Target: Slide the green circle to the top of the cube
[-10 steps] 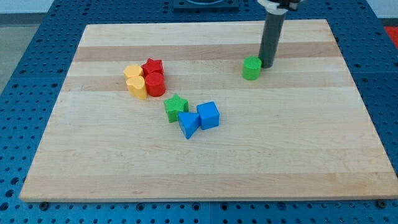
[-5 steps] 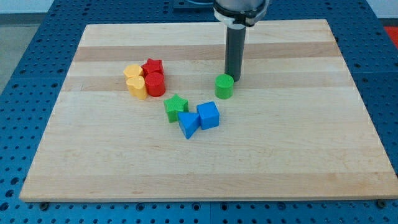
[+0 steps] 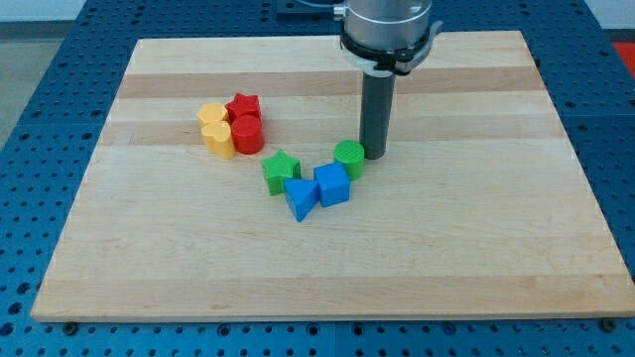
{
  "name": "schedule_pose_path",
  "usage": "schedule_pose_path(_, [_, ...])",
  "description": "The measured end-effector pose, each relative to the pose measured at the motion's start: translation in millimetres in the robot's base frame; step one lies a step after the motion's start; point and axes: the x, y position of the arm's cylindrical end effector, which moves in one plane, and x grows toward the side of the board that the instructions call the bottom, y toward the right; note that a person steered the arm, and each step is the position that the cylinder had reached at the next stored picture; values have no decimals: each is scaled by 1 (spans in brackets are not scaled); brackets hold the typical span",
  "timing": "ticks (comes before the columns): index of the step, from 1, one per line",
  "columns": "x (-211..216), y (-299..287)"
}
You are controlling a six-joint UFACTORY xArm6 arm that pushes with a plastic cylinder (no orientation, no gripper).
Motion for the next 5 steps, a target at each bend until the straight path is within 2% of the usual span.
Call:
schedule_pose_path(3, [22, 13])
schedule_pose_path(5, [23, -18])
